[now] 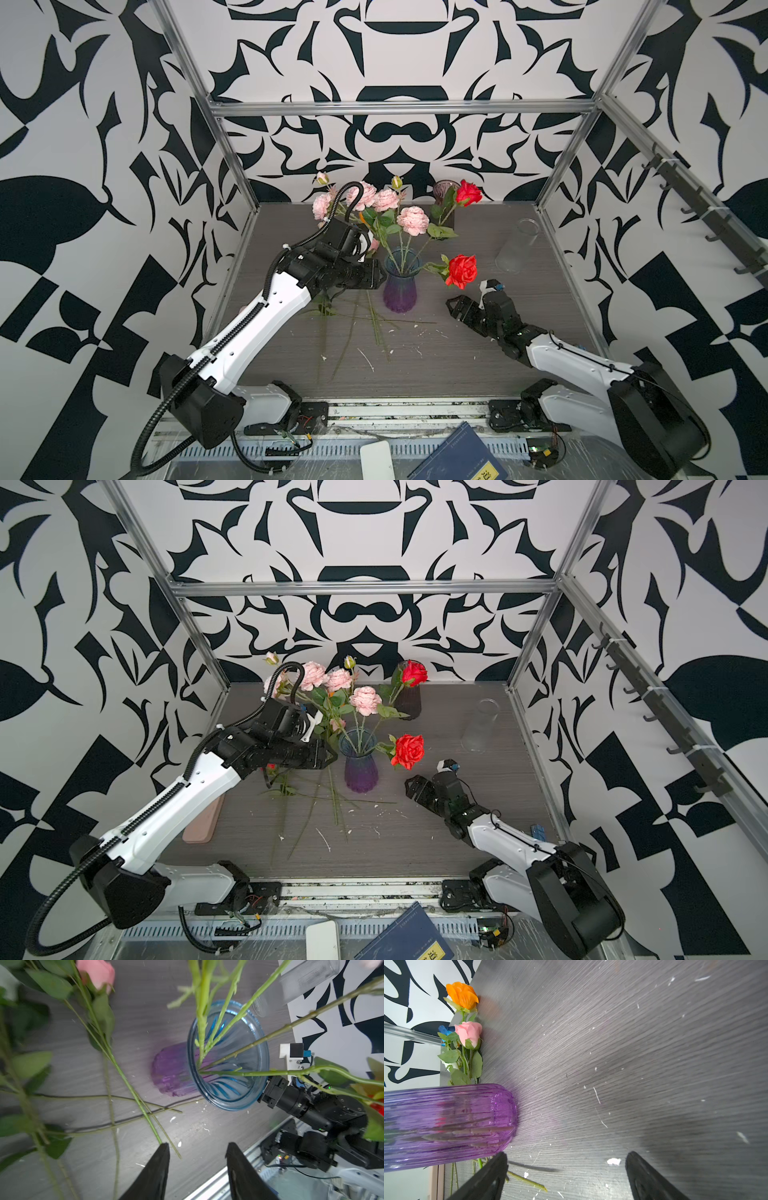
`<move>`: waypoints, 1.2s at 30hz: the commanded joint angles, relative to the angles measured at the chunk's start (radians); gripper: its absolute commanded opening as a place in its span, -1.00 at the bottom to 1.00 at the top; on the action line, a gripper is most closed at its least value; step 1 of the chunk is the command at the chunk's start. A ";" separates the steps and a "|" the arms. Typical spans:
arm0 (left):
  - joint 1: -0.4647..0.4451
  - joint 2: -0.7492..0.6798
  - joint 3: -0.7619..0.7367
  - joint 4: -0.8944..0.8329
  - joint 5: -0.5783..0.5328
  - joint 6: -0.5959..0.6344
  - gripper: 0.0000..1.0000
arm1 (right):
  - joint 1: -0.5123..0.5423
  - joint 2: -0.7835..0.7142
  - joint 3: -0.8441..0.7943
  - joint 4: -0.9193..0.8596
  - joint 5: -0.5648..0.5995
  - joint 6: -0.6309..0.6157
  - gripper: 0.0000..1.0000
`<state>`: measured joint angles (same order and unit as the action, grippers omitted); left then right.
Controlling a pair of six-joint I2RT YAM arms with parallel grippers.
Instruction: Arrange the flowers into the vase
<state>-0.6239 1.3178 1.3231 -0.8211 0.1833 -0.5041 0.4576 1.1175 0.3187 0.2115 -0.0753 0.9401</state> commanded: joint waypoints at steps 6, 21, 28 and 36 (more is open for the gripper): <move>0.028 -0.005 -0.081 0.112 0.122 -0.123 -0.04 | 0.122 -0.078 0.099 0.017 -0.067 -0.006 0.82; 0.067 -0.002 -0.143 0.270 0.158 -0.202 -0.09 | 0.361 -0.074 0.269 0.065 0.096 0.169 0.74; 0.106 -0.035 -0.208 0.301 0.203 -0.215 -0.10 | 0.364 -0.091 0.324 0.021 0.200 0.242 0.47; 0.156 -0.147 -0.255 0.268 0.216 -0.188 -0.09 | 0.288 0.015 0.551 -0.103 0.101 0.185 0.06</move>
<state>-0.4900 1.2083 1.0855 -0.5423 0.3756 -0.7036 0.7757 1.1046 0.7940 0.1307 0.0601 1.1435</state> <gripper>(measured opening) 0.452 0.536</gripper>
